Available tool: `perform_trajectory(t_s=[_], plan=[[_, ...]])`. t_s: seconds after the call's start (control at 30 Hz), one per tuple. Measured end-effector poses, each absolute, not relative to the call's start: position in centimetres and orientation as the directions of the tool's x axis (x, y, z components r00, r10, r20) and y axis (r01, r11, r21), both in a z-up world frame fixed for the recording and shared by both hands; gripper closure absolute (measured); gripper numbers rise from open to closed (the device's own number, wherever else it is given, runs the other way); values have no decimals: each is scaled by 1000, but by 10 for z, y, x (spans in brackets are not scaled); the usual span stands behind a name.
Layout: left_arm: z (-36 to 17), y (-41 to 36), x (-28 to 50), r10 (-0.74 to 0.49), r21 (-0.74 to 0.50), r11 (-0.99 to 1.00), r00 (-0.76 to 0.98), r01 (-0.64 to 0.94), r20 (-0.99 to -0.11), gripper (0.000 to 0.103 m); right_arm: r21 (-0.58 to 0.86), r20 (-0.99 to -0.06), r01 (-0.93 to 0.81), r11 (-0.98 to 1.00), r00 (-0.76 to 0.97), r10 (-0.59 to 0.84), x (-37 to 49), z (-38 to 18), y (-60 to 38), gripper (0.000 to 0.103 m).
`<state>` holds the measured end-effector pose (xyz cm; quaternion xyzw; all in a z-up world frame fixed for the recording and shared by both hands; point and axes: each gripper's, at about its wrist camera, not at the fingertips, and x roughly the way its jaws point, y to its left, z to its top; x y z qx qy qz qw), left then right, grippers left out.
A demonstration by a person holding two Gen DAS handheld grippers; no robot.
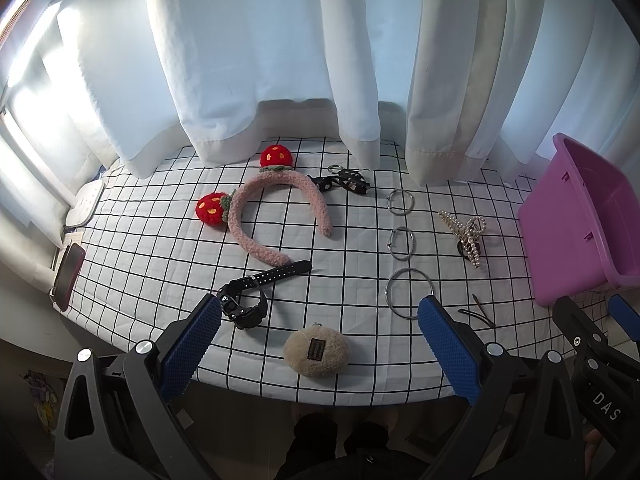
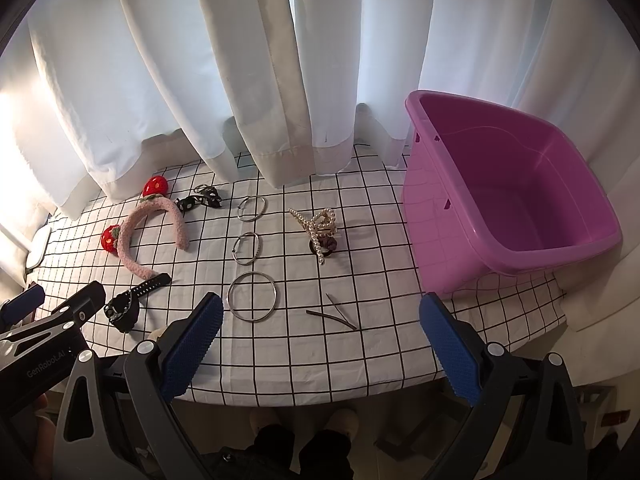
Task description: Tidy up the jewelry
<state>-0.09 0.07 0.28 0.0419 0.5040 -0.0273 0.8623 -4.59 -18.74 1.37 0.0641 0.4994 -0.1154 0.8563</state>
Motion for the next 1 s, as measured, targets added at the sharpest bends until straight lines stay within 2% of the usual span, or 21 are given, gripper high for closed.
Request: perform_trajectory(t_s=[1.0], plan=[[-1,6,-2,-6,37,996,482,80,-876,6,3,-869,246,969,481,-119,-46,15,-188,9]])
